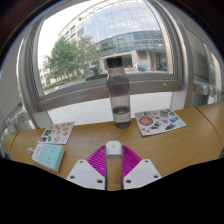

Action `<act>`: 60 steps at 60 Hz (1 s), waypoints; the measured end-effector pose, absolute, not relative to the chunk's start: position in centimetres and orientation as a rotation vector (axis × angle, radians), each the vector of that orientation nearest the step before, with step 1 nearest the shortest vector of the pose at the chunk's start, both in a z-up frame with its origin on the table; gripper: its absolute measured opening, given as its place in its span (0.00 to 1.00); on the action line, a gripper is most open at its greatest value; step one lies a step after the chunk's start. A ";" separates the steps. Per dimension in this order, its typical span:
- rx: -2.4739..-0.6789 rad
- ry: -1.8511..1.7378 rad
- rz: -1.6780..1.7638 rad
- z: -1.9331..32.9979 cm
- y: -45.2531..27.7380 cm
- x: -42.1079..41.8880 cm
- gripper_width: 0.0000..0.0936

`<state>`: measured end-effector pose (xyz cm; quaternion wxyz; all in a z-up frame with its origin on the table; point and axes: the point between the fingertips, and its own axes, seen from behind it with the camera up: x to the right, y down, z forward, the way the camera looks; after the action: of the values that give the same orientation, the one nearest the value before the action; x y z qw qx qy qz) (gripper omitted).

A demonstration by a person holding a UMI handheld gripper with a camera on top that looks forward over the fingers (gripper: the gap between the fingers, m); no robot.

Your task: Unplug charger

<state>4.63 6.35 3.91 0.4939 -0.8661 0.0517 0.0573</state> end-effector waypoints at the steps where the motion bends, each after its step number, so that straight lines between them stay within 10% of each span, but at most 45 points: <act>1: -2.112 0.121 0.147 3.2 6.5 4.3 0.18; 19: -2.171 0.085 0.229 0.3 6.6 3.2 0.26; 25: -2.163 0.116 0.179 0.7 6.7 4.4 0.47; 38: -2.038 0.162 0.082 6.7 5.0 5.1 0.77; 50: -1.854 0.166 0.013 13.5 -1.6 3.0 0.84; 60: -1.854 0.147 0.011 11.9 -7.7 -0.5 0.84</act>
<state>-0.55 -7.75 11.92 0.5977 -0.7992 0.0635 0.0047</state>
